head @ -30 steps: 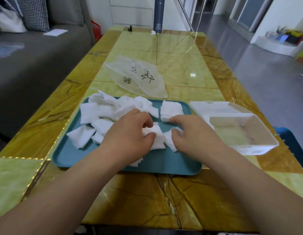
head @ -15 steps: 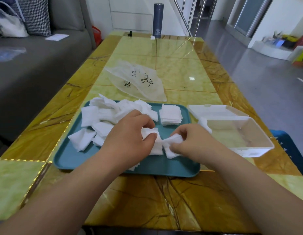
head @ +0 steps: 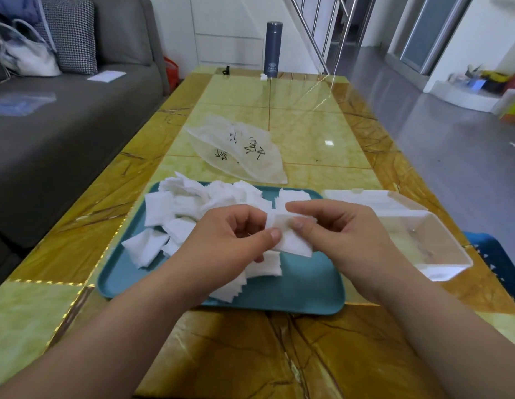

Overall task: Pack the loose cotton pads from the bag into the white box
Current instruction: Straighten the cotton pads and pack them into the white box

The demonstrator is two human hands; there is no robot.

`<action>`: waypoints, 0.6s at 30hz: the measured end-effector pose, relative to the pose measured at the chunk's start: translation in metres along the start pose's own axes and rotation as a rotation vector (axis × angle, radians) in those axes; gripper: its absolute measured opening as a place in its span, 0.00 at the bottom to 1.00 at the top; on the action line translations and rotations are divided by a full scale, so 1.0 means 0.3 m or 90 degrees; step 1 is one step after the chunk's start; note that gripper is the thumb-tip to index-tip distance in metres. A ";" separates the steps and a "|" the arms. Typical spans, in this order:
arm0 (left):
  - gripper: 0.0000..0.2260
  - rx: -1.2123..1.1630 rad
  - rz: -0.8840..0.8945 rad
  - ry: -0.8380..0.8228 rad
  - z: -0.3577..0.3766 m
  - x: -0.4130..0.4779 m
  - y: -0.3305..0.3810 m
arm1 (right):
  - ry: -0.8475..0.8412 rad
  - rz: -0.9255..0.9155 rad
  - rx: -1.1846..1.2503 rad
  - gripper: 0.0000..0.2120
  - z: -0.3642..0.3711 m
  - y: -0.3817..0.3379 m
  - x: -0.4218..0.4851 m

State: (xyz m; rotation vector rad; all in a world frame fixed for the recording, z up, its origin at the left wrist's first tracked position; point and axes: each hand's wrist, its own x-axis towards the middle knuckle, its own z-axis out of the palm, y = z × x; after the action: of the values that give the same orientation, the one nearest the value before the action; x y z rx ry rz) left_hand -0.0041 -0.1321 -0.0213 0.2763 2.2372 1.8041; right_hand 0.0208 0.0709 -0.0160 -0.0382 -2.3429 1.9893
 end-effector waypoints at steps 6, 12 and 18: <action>0.10 -0.058 -0.012 -0.017 0.017 -0.002 0.004 | -0.015 -0.015 -0.033 0.09 0.025 0.006 -0.008; 0.10 -0.044 0.003 0.020 0.027 0.001 -0.004 | 0.013 0.076 0.002 0.17 0.052 0.023 0.005; 0.11 -0.029 -0.045 -0.046 0.063 0.000 -0.015 | -0.024 0.115 -0.010 0.11 0.110 0.041 -0.002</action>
State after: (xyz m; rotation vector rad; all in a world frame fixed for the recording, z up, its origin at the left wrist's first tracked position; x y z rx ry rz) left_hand 0.0017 -0.1156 -0.0295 0.2462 2.1266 1.7772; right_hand 0.0187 0.0403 -0.0335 -0.2224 -2.4583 2.0672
